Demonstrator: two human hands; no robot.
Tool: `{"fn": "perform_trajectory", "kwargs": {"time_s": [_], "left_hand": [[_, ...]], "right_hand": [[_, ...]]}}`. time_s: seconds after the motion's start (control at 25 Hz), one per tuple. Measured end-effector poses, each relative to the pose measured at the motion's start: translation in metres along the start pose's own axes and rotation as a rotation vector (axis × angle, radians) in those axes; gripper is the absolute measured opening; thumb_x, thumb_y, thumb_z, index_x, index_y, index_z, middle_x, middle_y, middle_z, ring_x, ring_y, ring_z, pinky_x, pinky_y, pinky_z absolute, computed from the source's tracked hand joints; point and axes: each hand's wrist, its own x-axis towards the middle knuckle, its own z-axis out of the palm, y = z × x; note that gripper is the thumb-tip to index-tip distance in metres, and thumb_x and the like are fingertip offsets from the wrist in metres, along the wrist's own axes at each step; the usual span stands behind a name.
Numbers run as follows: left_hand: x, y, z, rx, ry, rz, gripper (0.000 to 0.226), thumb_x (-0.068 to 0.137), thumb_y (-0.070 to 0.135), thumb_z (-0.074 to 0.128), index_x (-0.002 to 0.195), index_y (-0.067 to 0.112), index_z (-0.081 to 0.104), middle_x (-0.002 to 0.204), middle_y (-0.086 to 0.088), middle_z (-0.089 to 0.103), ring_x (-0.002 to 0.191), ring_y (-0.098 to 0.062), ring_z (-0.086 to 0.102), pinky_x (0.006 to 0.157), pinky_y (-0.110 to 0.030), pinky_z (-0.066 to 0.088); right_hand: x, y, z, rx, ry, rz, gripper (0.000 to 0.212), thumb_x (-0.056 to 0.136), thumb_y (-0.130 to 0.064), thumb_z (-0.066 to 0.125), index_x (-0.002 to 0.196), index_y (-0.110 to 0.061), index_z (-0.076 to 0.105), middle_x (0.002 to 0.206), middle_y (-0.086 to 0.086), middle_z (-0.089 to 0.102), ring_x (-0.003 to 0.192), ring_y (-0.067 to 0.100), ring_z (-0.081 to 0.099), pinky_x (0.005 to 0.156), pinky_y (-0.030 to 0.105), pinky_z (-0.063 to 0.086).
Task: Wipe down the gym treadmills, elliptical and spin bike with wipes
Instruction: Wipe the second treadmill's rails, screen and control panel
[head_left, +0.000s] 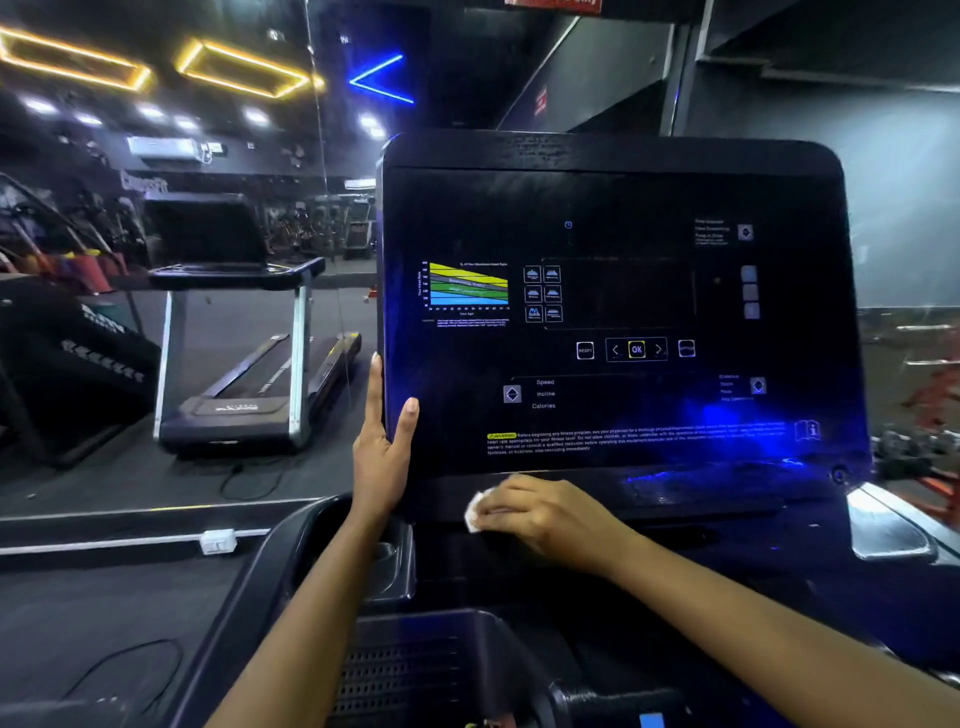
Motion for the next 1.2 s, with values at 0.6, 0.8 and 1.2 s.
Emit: {"fn": "perform_trajectory", "kwargs": {"time_s": [0.6, 0.8, 1.2], "left_hand": [[-0.003, -0.002, 0.002, -0.001, 0.011, -0.001, 0.066, 0.095, 0.029, 0.054, 0.150, 0.039, 0.018, 0.116, 0.058, 0.028, 0.120, 0.010, 0.039, 0.106, -0.019, 0.030], [-0.003, -0.004, 0.002, -0.021, 0.007, -0.003, 0.066, 0.095, 0.028, 0.053, 0.151, 0.035, 0.017, 0.116, 0.064, 0.024, 0.112, 0.031, 0.034, 0.108, -0.020, 0.029], [-0.005, 0.005, 0.000, 0.073, -0.020, -0.015, 0.066, 0.098, 0.029, 0.049, 0.152, 0.033, 0.011, 0.121, 0.053, 0.019, 0.122, 0.006, 0.031, 0.102, -0.015, 0.024]], "right_hand": [[-0.052, -0.007, -0.015, 0.034, 0.104, 0.364, 0.029, 0.086, -0.009, 0.051, 0.106, -0.018, 0.069, 0.109, -0.009, 0.067, 0.095, 0.008, 0.062, 0.081, 0.021, 0.050], [-0.078, -0.007, -0.032, -0.061, 0.194, 0.714, 0.038, 0.064, 0.012, 0.071, 0.089, -0.016, 0.074, 0.088, -0.006, 0.070, 0.074, 0.013, 0.067, 0.072, 0.020, 0.047], [0.008, -0.049, 0.002, 0.237, 0.096, 0.614, 0.033, 0.070, 0.007, 0.059, 0.090, -0.013, 0.076, 0.091, -0.001, 0.073, 0.079, 0.013, 0.068, 0.073, 0.023, 0.055]]}}
